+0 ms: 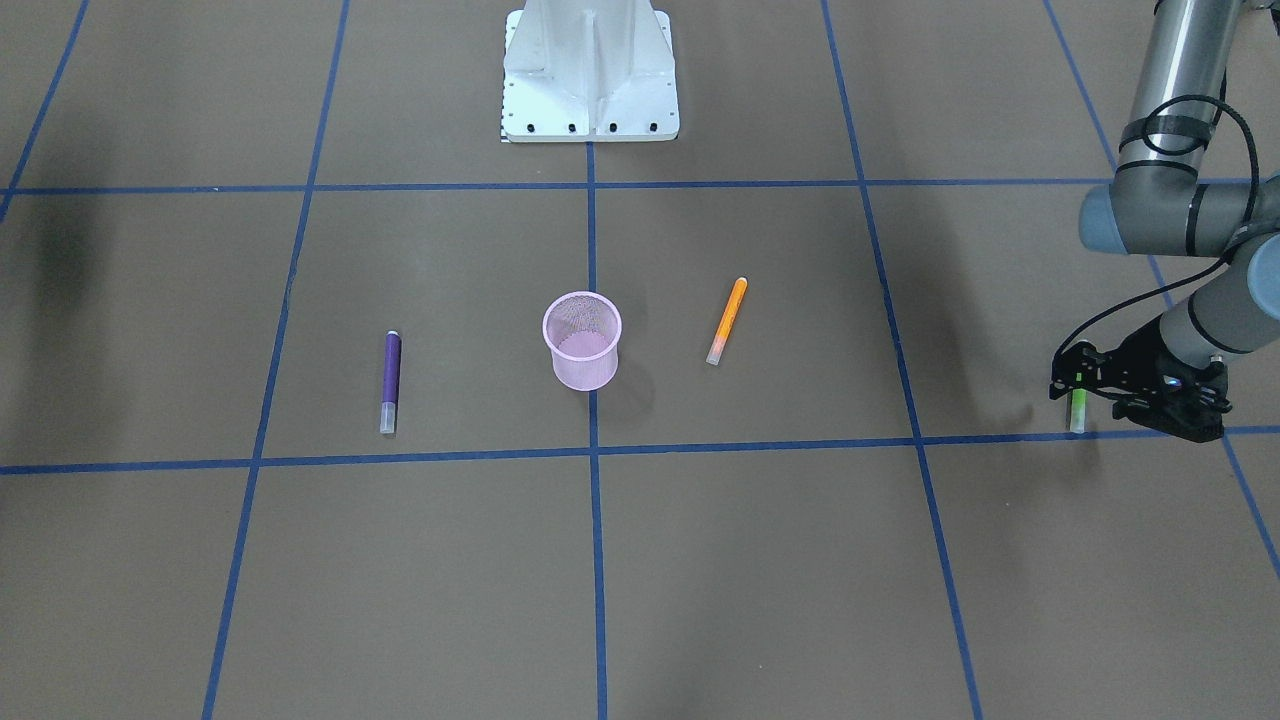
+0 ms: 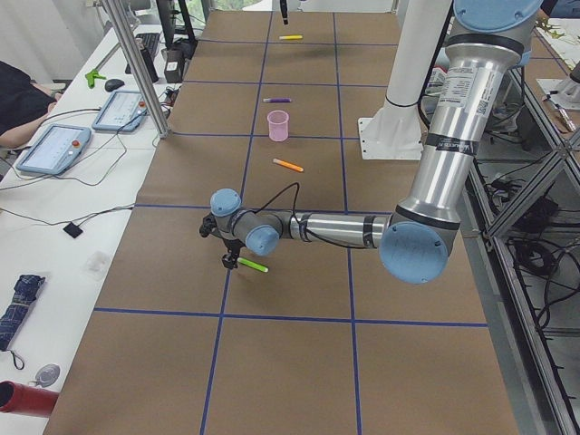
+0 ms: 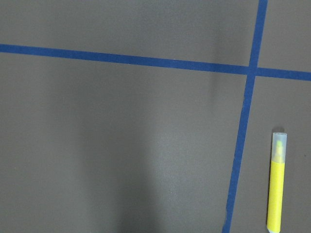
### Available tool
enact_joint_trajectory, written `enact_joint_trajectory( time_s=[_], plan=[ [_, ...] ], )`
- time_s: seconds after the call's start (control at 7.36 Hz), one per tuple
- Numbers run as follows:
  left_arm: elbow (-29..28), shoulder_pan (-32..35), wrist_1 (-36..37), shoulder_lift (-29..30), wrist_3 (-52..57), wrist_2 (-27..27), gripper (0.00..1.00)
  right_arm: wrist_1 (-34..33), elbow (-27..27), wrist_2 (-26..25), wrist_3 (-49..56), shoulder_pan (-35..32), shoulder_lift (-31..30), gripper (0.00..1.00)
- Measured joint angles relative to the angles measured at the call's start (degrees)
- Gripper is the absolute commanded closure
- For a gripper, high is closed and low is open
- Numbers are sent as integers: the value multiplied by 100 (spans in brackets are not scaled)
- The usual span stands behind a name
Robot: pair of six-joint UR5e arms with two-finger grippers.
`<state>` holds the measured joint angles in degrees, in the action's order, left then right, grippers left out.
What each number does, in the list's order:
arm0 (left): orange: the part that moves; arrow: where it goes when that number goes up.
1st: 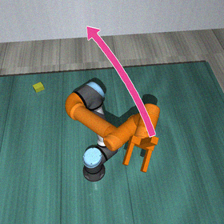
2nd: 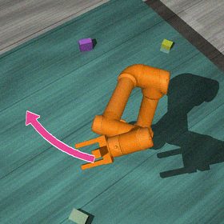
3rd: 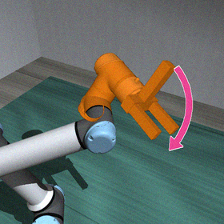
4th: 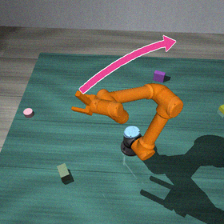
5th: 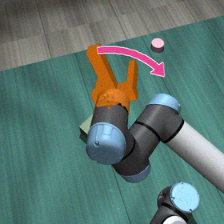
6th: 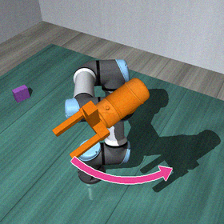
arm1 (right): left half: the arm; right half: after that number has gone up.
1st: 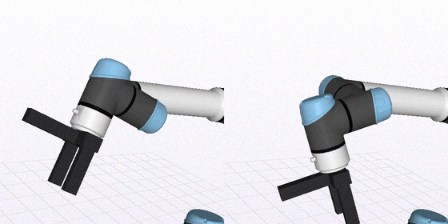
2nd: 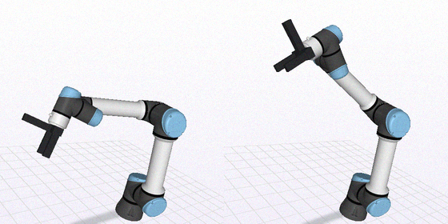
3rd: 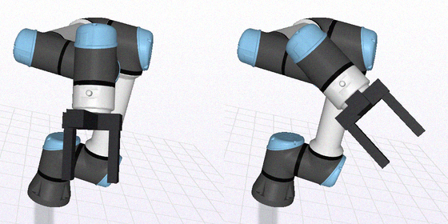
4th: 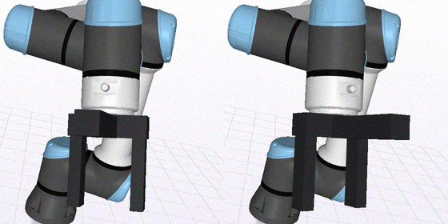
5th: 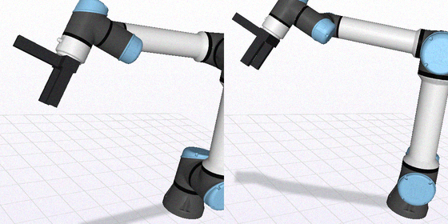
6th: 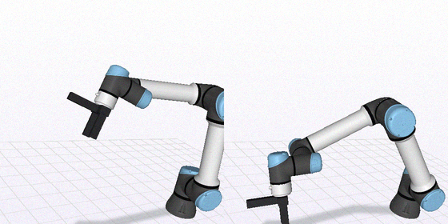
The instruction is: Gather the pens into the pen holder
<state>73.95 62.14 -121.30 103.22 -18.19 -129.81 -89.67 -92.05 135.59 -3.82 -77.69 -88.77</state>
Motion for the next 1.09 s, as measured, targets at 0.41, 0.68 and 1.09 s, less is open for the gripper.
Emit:
enact_joint_trajectory(
  time_s=[0.41,0.68,1.09],
  plan=[
    [-9,0,1,-5,9,2,20,896,413,-93,-579,14,6,0],
    [-17,-1,5,-10,1,8,23,961,466,-112,-677,36,3,0],
    [-42,-53,-3,-11,-14,16,33,969,473,-106,-699,66,13,0]
  ],
)
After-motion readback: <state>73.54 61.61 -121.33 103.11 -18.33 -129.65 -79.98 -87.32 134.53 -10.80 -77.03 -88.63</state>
